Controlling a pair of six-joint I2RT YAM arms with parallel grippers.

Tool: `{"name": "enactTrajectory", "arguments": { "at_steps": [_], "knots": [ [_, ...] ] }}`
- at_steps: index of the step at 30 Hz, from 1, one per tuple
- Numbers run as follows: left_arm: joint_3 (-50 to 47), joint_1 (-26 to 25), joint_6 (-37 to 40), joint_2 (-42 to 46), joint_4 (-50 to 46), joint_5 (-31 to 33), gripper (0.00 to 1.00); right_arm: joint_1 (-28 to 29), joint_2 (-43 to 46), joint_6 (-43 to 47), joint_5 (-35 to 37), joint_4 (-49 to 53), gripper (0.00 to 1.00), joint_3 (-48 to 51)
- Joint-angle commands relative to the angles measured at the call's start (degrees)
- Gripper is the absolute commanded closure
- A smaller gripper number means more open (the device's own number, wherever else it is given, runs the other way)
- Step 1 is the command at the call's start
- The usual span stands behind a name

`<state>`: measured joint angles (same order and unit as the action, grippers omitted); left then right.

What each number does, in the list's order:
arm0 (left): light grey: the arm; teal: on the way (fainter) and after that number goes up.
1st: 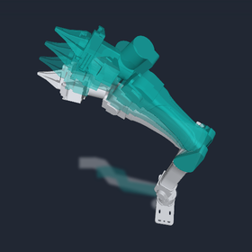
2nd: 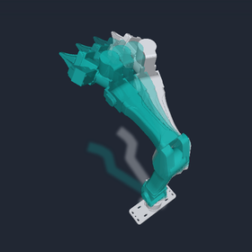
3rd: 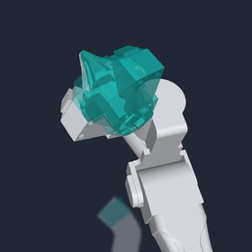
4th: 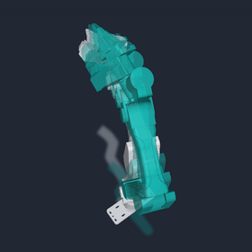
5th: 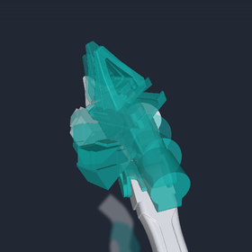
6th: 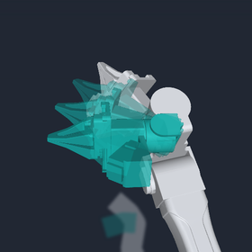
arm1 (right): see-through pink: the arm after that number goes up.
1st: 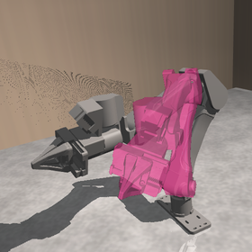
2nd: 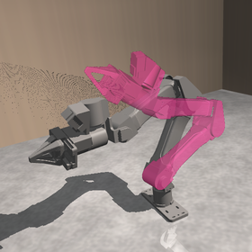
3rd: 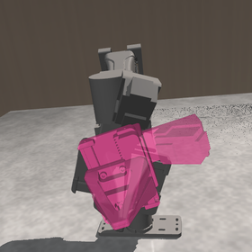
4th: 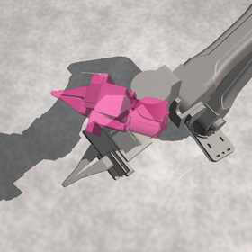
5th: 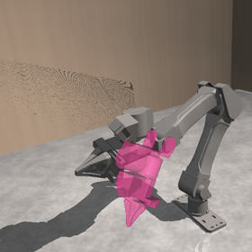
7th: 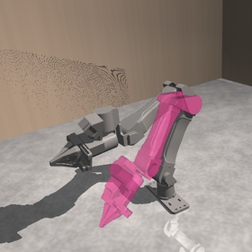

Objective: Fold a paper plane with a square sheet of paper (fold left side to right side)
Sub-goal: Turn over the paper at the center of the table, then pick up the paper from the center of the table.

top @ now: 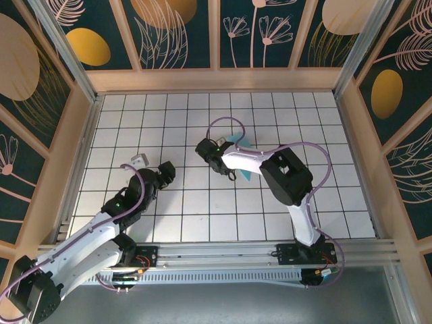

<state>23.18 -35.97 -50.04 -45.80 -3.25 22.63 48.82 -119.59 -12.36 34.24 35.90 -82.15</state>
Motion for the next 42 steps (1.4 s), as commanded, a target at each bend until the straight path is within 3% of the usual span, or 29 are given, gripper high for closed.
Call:
{"name": "enactTrajectory", "arguments": {
  "at_steps": [1,13,23,29,42],
  "knots": [
    [1.6,-0.1,-1.6,-1.7,5.2,-4.1,0.13,-0.8,4.7,-1.8,-8.2,-3.4,0.42,1.6],
    [5.4,0.0,-5.5,-19.2,20.5,-18.0,0.13,-11.4,21.6,-2.2,-19.7,-14.0,0.31,13.1],
    [23.1,-0.1,-3.5,-44.6,25.7,-32.8,0.27,-28.1,36.3,-10.9,-42.2,-31.8,0.11,29.3],
    [33.9,-0.1,-3.7,-58.0,26.5,-37.3,0.32,-36.9,40.9,-16.1,-53.9,-40.4,0.07,37.5],
    [51.2,-0.3,-3.7,-75.0,21.6,-40.4,0.34,-42.3,43.6,-14.1,-55.4,-39.3,0.07,41.0]
  ]
}}
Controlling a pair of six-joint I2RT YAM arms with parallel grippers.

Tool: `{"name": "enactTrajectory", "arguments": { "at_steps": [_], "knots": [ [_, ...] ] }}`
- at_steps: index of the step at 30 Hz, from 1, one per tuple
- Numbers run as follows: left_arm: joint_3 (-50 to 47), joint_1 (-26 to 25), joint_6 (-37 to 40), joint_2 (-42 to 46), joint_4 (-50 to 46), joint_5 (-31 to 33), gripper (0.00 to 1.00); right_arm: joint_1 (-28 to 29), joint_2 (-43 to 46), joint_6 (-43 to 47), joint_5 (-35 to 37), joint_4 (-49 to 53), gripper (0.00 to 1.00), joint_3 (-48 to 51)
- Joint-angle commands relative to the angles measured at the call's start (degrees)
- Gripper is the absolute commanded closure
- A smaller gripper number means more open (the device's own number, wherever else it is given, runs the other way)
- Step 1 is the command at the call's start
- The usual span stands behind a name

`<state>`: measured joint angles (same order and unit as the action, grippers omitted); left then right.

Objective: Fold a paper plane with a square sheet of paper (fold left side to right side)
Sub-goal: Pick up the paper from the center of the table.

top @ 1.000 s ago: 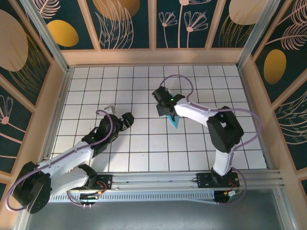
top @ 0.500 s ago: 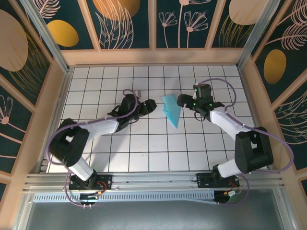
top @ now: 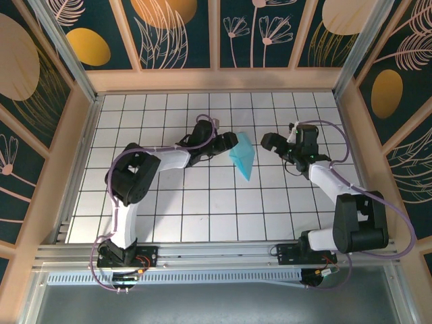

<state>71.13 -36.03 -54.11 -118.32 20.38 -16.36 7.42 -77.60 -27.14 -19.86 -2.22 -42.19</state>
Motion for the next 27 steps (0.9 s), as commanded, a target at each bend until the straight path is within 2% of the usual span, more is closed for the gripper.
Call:
{"name": "enactTrajectory", "arguments": {
  "at_steps": [1,4,15,19,27],
  "knots": [
    [4.1,-0.3,0.3,-3.2,-2.4,-1.5,0.34,-1.1,1.6,0.9,-1.2,-0.9,0.07,1.1],
    [6.4,-0.2,0.1,-5.6,-3.4,-1.6,0.38,-1.5,1.8,1.3,-1.1,-0.3,0.07,1.1],
    [8.4,-0.3,0.4,-7.5,-4.1,-0.6,0.67,-2.4,2.3,1.9,-1.1,0.5,0.07,1.5],
    [7.3,-0.3,0.8,-6.7,-4.0,-0.3,0.8,-2.4,1.9,2.0,-1.1,0.7,0.07,1.1],
    [1.7,-0.2,1.4,-2.4,1.1,-1.5,0.95,-2.7,1.1,2.6,-3.0,1.1,0.07,-0.2]
  ]
}}
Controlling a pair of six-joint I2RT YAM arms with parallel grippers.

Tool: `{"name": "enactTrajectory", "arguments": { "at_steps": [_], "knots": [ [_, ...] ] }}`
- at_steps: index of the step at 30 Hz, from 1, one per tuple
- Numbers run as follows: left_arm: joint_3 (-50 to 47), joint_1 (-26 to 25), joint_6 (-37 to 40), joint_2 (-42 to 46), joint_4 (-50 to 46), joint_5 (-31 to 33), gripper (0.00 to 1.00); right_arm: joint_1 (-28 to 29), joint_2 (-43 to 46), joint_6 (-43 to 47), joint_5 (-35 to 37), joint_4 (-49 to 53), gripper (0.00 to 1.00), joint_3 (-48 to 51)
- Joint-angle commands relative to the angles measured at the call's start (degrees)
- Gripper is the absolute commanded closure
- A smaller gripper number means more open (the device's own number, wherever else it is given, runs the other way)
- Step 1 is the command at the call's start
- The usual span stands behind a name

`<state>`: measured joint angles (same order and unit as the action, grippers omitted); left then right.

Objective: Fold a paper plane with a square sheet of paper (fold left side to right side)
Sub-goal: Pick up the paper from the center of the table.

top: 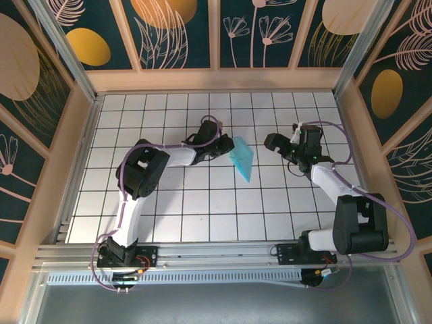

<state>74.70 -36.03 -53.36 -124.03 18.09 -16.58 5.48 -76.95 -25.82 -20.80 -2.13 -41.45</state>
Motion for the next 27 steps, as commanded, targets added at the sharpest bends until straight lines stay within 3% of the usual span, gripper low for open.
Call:
{"name": "enactTrajectory", "arguments": {
  "at_steps": [1,9,15,19,27],
  "knots": [
    [-2.8,-0.1,0.8,4.0,4.2,-1.6,0.97,-0.9,0.4,1.5,-2.9,0.9,0.07,-1.2],
    [-14.9,2.9,4.6,12.9,15.1,-6.9,1.0,-2.2,-0.3,5.4,-14.4,-1.8,0.07,-2.3],
    [-26.9,6.7,8.9,21.0,25.1,-17.0,1.0,-1.7,-2.4,7.4,-25.3,-6.1,0.08,-2.0],
    [-33.6,8.0,11.8,26.9,29.1,-21.4,1.0,1.1,-4.6,7.5,-30.7,-11.1,0.08,-0.9],
    [-42.0,8.5,16.7,37.1,32.3,-25.3,1.0,9.6,-8.3,11.6,-34.9,-16.8,0.08,-0.1]
  ]
}}
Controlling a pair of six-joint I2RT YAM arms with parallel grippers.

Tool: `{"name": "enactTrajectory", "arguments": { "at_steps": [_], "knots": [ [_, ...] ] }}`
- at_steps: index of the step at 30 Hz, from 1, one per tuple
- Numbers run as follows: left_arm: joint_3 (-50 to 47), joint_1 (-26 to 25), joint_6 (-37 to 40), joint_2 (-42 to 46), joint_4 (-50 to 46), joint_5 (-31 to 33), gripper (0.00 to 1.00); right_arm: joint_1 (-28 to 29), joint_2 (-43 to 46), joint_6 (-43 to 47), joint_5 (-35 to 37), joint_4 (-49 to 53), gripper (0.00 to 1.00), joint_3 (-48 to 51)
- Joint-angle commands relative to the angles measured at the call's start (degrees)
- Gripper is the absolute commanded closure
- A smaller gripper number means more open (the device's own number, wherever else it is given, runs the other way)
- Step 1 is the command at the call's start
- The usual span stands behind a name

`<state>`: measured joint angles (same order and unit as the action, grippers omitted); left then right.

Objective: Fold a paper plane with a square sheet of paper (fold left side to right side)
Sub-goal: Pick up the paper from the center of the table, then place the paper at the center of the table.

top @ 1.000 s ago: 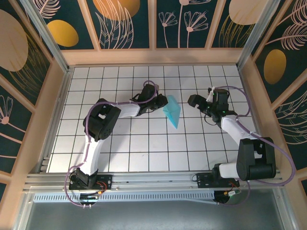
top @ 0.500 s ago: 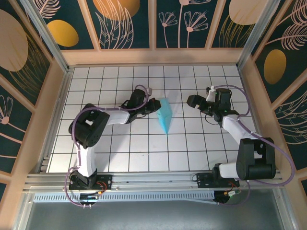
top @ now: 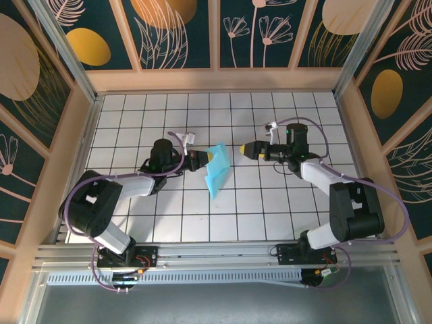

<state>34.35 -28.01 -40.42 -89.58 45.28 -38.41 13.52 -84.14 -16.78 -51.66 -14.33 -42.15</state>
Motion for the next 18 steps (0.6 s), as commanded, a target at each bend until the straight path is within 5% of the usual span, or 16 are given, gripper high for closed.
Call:
{"name": "enactTrajectory", "arguments": {
  "at_steps": [1,18],
  "knots": [
    [-2.2,0.5,3.9,3.5,5.8,-4.1,1.0,2.1,-1.5,2.5,-5.1,-5.9,0.08,1.2],
    [-4.8,0.5,2.5,6.6,9.9,-6.4,1.0,9.8,-5.8,2.6,-13.6,-15.2,0.19,3.5]
  ]
}}
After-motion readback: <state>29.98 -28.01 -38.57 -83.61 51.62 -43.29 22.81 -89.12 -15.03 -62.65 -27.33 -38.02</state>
